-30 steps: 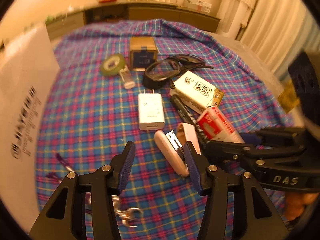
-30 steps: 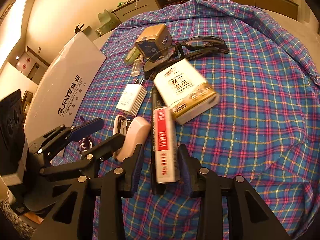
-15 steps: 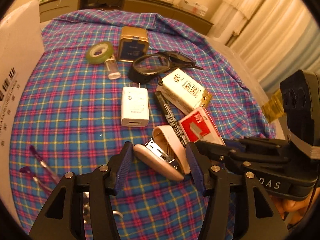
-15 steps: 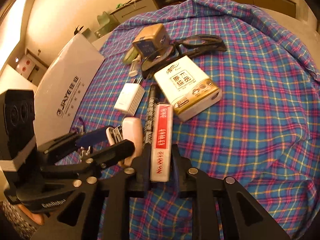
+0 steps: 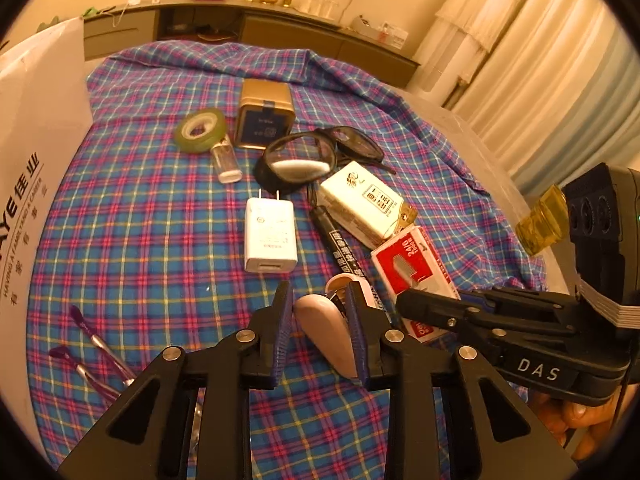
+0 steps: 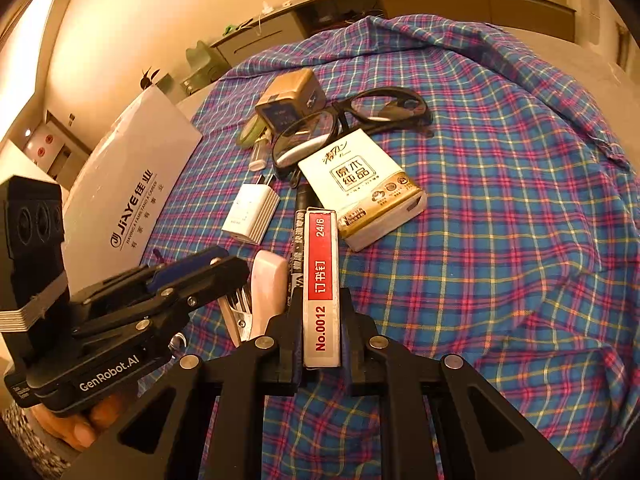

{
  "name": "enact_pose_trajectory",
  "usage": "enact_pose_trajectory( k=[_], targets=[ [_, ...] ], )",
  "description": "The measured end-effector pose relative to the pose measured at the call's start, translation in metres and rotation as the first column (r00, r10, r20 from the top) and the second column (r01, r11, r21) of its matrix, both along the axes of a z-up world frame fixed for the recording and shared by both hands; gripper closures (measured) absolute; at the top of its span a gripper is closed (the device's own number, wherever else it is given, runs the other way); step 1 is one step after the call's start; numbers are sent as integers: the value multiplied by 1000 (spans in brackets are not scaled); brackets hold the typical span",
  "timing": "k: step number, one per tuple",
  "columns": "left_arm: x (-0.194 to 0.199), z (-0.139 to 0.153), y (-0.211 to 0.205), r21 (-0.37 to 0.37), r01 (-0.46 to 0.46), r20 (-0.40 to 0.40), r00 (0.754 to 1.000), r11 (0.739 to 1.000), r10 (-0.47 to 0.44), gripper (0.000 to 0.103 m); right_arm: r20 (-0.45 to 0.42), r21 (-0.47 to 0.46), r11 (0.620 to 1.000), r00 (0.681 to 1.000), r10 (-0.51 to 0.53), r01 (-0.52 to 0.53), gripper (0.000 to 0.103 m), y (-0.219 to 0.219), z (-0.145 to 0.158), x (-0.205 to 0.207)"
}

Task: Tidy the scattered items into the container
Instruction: 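Close left gripper on the pink stapler while right gripper grasps the red staple box, then lift and carry the stapler and staple box over the white cardboard box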

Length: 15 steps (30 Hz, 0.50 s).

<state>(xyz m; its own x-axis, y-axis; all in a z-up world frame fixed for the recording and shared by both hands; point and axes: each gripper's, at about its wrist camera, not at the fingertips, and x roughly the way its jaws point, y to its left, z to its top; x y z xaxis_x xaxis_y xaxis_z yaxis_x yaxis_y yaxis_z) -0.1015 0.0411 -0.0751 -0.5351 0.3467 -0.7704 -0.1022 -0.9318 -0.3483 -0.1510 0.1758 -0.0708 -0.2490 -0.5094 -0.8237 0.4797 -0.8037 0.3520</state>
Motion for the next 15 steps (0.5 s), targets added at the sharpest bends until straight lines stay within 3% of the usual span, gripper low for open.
enact_pose_trajectory(
  k=[1,4,8,12,15],
  targets=[
    [0,-3,0,7,-8,12,1000,1000,8,61,0,1,1000,1000,-1,1,87,-1,0,1],
    [1,-9,1,28,-23,39,999,999,22,49,-1,12,1000,1000,-13,13,87,-3,-3,2],
    [3,-9,8,8,-2,45,999,1000,1,47,36,-4,998,997,-68,68,87,13,-8,-6],
    [10,-7,28,25,99,30,995,995,-100,42,80,-36,994,992,-100,104,87,32,-14,-10],
    [14,-8,50,-63,142,-14,990,988,-143,38,98,-53,993,990,-99,105,87,39,-14,-8]
  ],
)
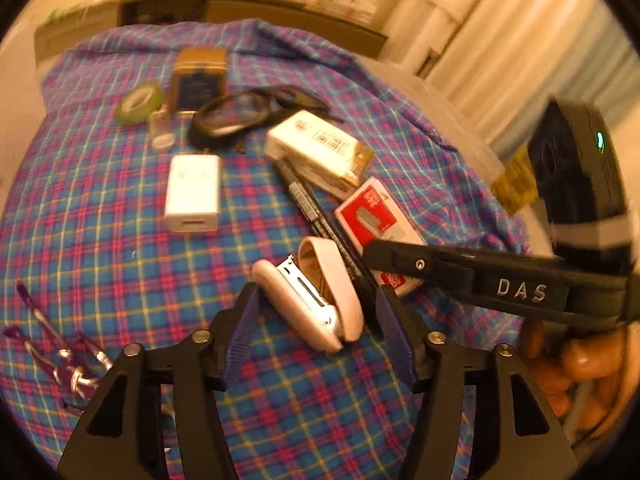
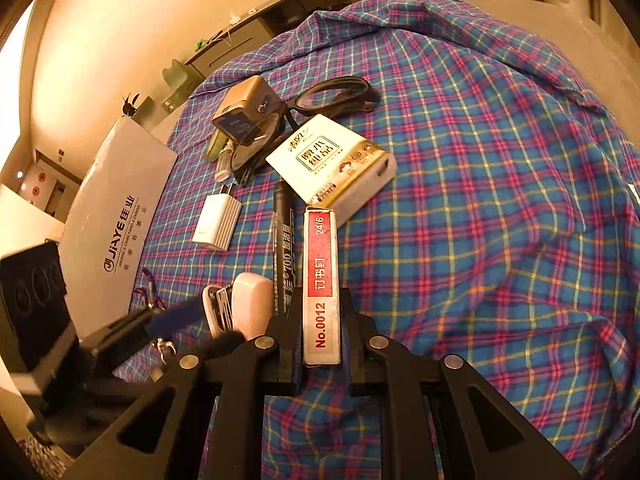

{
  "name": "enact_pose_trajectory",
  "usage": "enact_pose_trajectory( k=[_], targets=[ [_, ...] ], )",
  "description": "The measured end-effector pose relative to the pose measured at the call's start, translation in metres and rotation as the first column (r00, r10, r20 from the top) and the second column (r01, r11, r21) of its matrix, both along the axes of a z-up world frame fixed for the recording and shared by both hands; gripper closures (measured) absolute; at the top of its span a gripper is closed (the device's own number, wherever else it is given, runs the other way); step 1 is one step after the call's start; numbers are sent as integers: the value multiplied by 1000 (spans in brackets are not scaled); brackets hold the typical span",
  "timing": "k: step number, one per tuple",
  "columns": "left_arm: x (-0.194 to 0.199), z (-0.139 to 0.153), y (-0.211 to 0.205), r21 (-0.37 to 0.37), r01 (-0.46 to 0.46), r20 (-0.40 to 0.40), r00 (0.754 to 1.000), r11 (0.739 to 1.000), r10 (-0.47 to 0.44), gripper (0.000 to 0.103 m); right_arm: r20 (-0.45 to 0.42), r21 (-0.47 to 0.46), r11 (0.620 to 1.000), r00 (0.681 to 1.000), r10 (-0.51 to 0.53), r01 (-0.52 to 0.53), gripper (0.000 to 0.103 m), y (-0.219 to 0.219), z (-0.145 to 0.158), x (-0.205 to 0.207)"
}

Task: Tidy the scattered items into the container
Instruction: 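Lift and carry the stapler and staple box over the white cardboard box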

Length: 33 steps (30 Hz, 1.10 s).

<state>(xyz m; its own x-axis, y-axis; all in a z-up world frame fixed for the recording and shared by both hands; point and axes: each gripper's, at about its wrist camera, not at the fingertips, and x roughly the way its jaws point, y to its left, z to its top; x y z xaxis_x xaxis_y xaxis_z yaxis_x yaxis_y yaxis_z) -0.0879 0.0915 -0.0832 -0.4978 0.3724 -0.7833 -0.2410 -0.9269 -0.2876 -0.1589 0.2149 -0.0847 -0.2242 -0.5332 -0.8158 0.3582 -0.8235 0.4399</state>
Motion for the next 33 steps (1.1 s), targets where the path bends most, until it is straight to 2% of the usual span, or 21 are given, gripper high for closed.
enact_pose_trajectory(
  k=[3,5,6,12,23,33],
  targets=[
    [-2,-2,11,-49,18,-56,998,999,-21,37,17,-24,1000,1000,-3,3,87,4,-2,2],
    [-3,-1,9,-40,23,-59,998,999,-25,46,25,-34,999,1000,-15,15,87,7,-3,3],
    [-3,0,8,-25,30,-54,998,999,-32,57,30,-40,999,999,-19,20,87,9,-3,3],
    [2,3,1,-41,25,-51,998,999,-28,59,29,-49,999,999,-22,23,87,7,-1,9],
    [21,26,-25,-24,-7,-87,996,1000,5,59,-107,0,999,993,54,-54,87,-23,27,22],
    [40,62,-59,-15,-84,-174,981,996,80,59,-165,-12,993,979,117,-120,87,-40,41,39]
  ],
)
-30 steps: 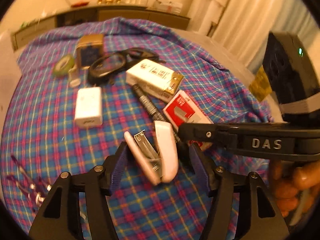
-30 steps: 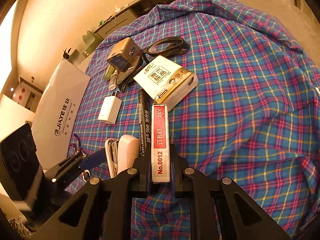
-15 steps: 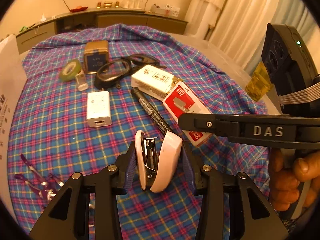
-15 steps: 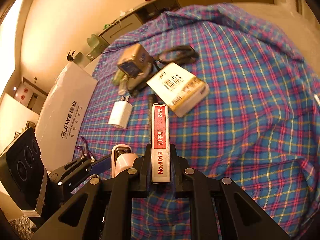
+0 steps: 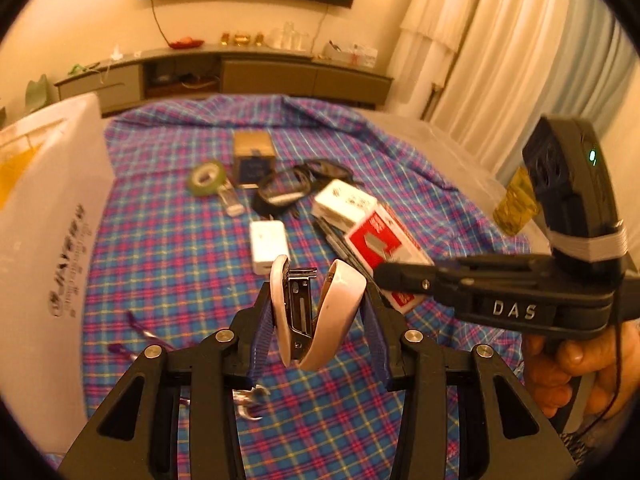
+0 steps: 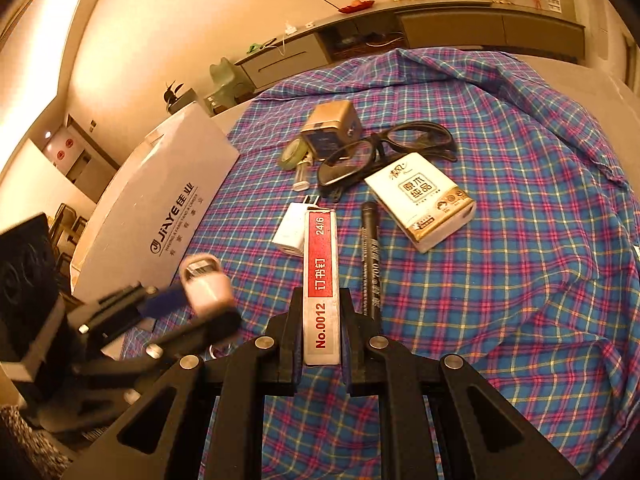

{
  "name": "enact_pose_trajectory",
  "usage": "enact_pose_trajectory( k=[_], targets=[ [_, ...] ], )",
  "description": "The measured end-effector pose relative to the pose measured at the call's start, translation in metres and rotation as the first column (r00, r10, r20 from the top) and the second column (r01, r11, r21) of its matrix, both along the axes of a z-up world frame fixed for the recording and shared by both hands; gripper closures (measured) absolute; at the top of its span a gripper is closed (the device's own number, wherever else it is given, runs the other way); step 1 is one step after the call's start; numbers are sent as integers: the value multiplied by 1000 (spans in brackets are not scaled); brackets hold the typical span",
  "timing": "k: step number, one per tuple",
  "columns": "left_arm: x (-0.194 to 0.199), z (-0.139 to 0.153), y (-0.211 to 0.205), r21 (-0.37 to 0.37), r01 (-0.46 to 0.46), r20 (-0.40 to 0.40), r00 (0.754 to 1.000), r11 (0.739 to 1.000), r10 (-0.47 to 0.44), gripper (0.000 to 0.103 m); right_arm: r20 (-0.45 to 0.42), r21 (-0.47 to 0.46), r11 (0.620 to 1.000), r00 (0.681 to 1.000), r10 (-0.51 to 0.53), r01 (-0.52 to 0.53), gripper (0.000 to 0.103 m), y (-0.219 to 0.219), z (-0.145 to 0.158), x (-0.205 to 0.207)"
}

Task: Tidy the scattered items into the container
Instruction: 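Lift and carry the stapler and staple box over the white cardboard box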

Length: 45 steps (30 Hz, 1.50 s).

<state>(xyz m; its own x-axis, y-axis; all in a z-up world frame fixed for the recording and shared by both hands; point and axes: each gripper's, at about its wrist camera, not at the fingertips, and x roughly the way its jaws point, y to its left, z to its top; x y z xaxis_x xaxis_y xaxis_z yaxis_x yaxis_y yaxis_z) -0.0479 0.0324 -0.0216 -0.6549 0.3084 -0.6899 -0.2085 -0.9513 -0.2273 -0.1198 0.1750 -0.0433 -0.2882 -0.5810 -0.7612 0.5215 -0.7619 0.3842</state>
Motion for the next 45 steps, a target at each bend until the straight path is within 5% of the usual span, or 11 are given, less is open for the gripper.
enact_pose_trajectory(
  k=[15,26,45],
  targets=[
    [26,52,-64,75,-112,-114,986,991,120,60,-152,22,997,985,76,-73,87,-60,50,46],
    [47,88,-134,183,-220,-188,949,958,254,60,-248,34,985,953,175,-172,87,-136,101,77],
    [32,85,-236,262,-417,-104,885,871,454,60,-292,107,952,907,304,-285,87,-243,127,76]
  ],
)
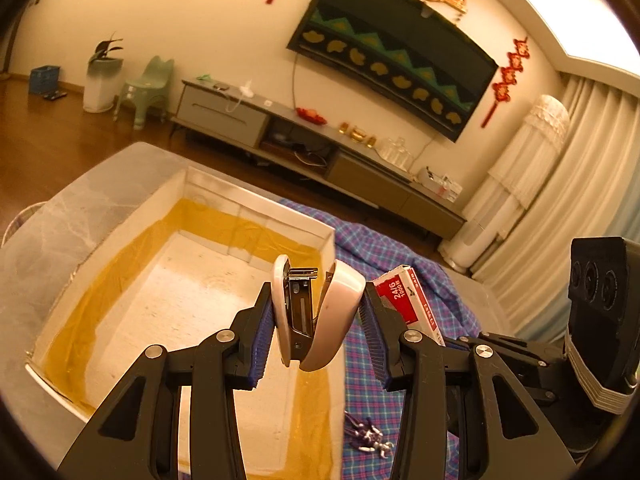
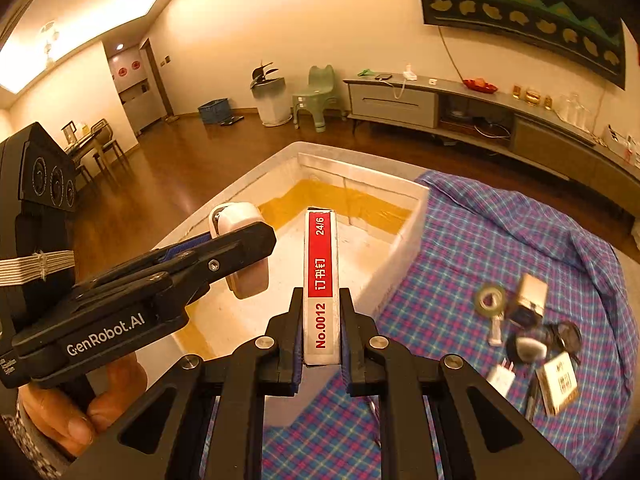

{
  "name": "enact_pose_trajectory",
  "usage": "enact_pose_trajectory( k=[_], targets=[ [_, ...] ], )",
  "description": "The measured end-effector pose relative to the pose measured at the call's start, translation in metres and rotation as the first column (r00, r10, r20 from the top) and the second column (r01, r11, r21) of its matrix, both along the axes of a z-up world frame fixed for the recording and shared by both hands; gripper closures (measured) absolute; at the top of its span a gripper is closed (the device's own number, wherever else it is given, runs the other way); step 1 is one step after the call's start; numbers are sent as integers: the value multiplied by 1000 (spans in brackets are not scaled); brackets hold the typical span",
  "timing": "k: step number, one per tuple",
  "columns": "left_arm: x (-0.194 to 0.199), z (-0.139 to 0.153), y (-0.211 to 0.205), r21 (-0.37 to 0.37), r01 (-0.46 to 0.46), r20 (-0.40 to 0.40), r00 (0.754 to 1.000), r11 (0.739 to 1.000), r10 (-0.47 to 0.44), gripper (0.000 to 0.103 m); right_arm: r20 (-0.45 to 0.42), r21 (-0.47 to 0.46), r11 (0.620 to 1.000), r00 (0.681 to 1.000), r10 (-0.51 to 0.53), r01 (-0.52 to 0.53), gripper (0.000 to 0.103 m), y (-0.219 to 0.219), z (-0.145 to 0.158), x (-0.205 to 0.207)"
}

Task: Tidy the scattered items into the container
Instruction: 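Lift and carry the stapler and staple box over the white cardboard box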

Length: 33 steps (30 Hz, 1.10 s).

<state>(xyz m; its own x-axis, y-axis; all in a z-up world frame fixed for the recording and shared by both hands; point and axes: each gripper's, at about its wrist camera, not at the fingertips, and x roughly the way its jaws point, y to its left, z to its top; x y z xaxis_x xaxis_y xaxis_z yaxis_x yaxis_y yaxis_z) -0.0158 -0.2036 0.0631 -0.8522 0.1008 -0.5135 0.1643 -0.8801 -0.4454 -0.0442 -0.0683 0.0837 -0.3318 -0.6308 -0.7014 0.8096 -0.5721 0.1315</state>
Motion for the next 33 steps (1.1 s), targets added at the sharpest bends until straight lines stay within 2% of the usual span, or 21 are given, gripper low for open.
enact_pose_trajectory(
  k=[13,25,33],
  targets=[
    [-42,-13,-31,2,-78,81,994,997,77,60,13,77,995,998,62,-63,87,-52,-17,-28],
    [-84,-30,-49,50,-145,162,978,988,135,60,54,163,982,995,86,-94,87,-85,-39,-70],
    [-108,-54,-61,77,-159,277,952,984,132,60,104,203,974,991,83,-103,87,-103,-59,-96]
  ],
)
